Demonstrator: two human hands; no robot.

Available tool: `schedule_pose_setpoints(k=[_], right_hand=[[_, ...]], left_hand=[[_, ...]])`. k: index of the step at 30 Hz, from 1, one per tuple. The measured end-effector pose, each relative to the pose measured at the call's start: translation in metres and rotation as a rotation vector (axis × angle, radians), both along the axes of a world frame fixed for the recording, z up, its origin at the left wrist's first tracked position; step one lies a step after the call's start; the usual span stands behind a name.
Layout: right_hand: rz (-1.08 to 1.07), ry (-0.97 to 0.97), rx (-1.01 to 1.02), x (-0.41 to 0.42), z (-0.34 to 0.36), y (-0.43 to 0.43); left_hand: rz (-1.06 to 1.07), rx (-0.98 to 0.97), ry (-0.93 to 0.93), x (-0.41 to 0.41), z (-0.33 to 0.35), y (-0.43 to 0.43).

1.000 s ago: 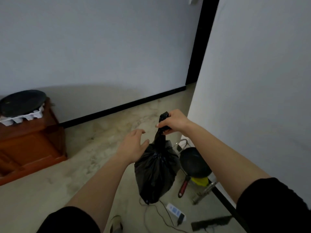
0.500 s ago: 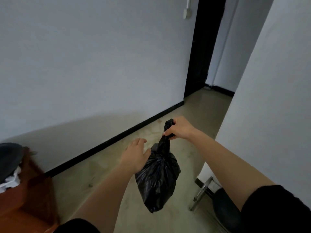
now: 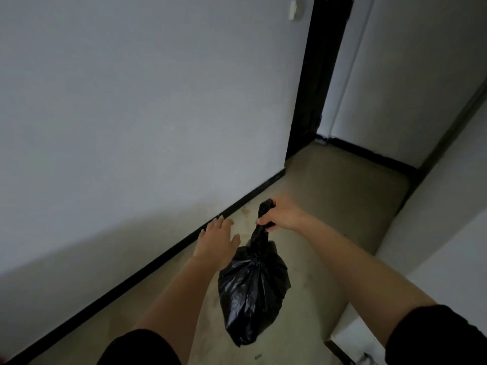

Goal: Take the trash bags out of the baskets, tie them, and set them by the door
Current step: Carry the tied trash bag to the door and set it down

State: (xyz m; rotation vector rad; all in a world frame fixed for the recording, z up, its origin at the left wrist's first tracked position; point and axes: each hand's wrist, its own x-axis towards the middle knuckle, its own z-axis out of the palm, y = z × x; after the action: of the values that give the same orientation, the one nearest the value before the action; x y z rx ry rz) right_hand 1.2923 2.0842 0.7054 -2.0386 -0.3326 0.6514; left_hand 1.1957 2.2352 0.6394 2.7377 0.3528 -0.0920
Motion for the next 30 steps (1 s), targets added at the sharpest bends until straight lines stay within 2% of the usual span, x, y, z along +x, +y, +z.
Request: schedule_pose_setpoints(k=[11, 22, 30], right_hand=[[-0.108, 0.029, -0.019, 0.244, -0.014, 0.081], [-0.349, 0.116, 0.049, 0.468, -0.058, 0.137], [-0.42, 0.149, 0.034, 0.61, -0.113, 0.157]], left_hand=[[-0.1, 0.05, 0.023, 0.255, -0.016, 0.098], [-0.275, 0.127, -0.079, 0.493, -0.031, 0.166], [-0.182, 0.185, -0.038, 0.633, -0.068, 0.187]])
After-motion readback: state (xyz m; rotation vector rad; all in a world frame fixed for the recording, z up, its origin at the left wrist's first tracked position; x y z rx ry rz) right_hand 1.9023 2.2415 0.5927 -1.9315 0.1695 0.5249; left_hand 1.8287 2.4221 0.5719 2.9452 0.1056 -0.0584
